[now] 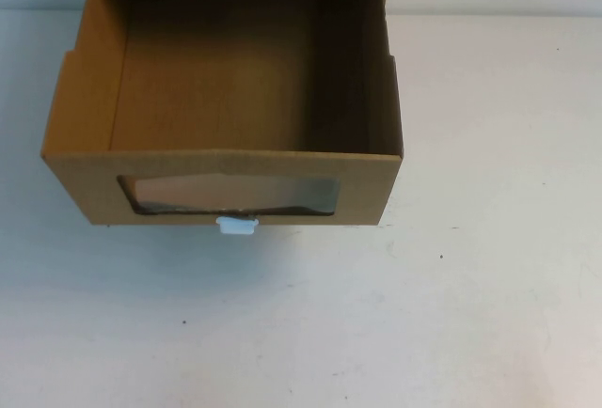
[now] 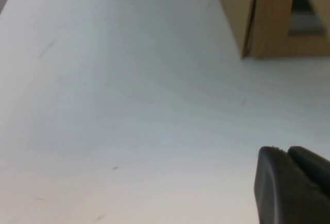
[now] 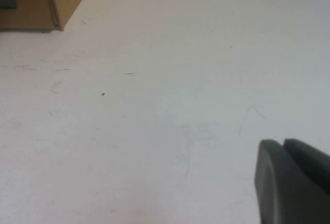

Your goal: Close the shoe box

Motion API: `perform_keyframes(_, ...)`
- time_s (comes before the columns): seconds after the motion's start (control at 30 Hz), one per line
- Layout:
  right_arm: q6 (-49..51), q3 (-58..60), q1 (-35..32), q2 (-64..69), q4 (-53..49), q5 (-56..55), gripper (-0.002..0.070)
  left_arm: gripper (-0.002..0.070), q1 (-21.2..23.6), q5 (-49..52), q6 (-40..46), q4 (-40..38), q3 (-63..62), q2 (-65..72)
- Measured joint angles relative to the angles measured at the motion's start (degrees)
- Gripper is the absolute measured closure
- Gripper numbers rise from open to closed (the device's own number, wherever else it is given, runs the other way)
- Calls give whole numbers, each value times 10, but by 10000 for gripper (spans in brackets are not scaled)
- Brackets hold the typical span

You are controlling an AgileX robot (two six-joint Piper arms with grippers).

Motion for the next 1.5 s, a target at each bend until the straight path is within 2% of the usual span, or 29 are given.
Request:
perform_keyframes(0.23,0,0,0,0,0,0,689,680,0,-94,-58,-199,0,0)
perform_keyframes(0.43,0,0,0,0,0,0,689,680,0,-114,-64,-258,0,0)
perform_keyframes(0.5,0,0,0,0,0,0,689,680,-1,-97,-66,-285,0,0)
perform_keyframes(0.63,0,0,0,0,0,0,689,680,-8,-2,-62,-310,-45,11)
perform_keyframes(0.9,0,0,0,0,0,0,689,680,-19,186,52,-291,-271,217)
perform_keyframes(1.17,0,0,0,0,0,0,689,680,-19,252,194,-280,-556,485)
perform_keyframes(1.37,0,0,0,0,0,0,689,680,-19,312,291,-342,-803,700)
perform_keyframes(1.5,0,0,0,0,0,0,689,680,-19,350,318,-372,-948,830)
